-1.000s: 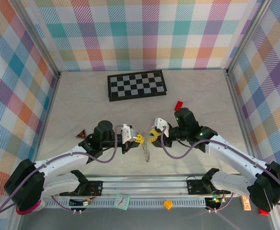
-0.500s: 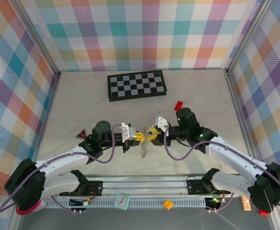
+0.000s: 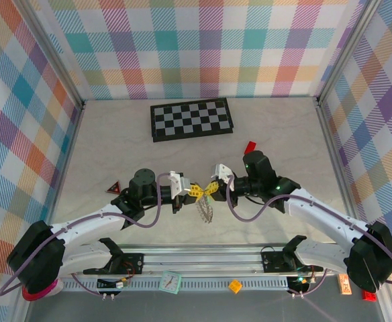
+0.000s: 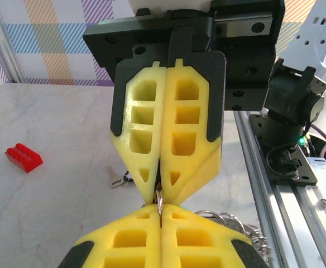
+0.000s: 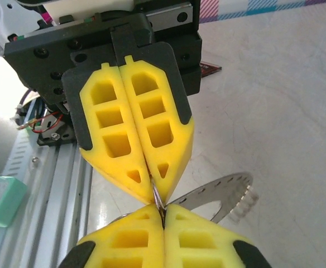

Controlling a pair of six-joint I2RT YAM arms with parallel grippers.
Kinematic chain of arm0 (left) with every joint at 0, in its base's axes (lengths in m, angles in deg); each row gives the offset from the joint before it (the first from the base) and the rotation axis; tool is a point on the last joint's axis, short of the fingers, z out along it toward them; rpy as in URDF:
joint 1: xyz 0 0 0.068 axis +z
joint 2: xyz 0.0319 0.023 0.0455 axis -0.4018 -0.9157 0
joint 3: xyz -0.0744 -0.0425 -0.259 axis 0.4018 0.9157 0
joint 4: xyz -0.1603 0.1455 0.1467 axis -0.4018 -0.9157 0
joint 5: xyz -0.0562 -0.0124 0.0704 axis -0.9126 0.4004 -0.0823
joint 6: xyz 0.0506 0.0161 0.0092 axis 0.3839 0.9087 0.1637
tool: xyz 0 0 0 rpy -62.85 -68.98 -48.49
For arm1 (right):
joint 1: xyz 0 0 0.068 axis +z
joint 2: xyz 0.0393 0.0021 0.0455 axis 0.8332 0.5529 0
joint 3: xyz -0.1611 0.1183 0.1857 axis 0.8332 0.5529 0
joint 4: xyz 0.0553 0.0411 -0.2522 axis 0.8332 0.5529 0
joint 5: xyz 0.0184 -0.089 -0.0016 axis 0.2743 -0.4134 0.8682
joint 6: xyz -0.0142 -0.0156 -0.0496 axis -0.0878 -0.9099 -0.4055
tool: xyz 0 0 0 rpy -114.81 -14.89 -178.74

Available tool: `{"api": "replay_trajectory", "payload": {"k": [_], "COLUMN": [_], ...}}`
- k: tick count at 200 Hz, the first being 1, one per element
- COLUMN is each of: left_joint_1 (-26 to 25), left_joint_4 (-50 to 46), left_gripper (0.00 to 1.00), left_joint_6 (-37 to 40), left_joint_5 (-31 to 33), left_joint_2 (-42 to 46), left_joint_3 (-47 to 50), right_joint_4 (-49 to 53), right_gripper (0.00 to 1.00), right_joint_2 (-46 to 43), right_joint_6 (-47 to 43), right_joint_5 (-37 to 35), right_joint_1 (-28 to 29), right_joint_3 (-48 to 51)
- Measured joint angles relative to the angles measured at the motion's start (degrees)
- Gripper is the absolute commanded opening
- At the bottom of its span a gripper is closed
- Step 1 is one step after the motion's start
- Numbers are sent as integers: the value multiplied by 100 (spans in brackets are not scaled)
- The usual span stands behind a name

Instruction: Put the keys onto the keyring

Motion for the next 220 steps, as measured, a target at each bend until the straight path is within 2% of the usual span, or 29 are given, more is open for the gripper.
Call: {"api": "replay_trajectory", "payload": {"k": [5, 22, 48, 109, 150, 169, 177, 197, 210, 220], "left_joint_1": [0, -4, -4, -7, -15, -35, -37, -37, -37, -37], "left_joint_4": [4, -4, -398, -2122, -2734, -2793, -2815, -2855, -2852, -2778], "left_gripper": [1, 18, 19, 16, 8, 0, 0, 0, 0, 0], "left_joint_6": [-2, 7, 175, 999, 1281, 1346, 1355, 1366, 1360, 1329], "left_joint_5": [0, 17, 103, 144, 79, 42, 37, 37, 35, 39], "left_joint_2": [0, 4, 101, 170, 55, 7, 9, 9, 9, 11], "left_joint_3": [2, 2, -72, -883, -1123, -1143, -1143, -1143, -1143, -1113], "right_joint_4": [17, 192, 876, 2533, 2835, 2828, 2800, 2413, 2063, 1871], "right_gripper": [0, 0, 0, 0, 0, 0, 0, 10, 26, 31], "right_joint_2": [2, 11, 162, 616, 708, 708, 706, 566, 391, 271], "right_joint_6": [-20, -129, -487, -1482, -1718, -1707, -1687, -1447, -1231, -999], "right_joint_5": [22, 52, 22, -605, -874, -883, -881, -874, -813, -763], "right_joint_1": [-4, -15, -13, 354, 511, 514, 514, 501, 459, 396], "right_joint_3": [-2, -79, -501, -1604, -1770, -1768, -1757, -1484, -1202, -1032]}}
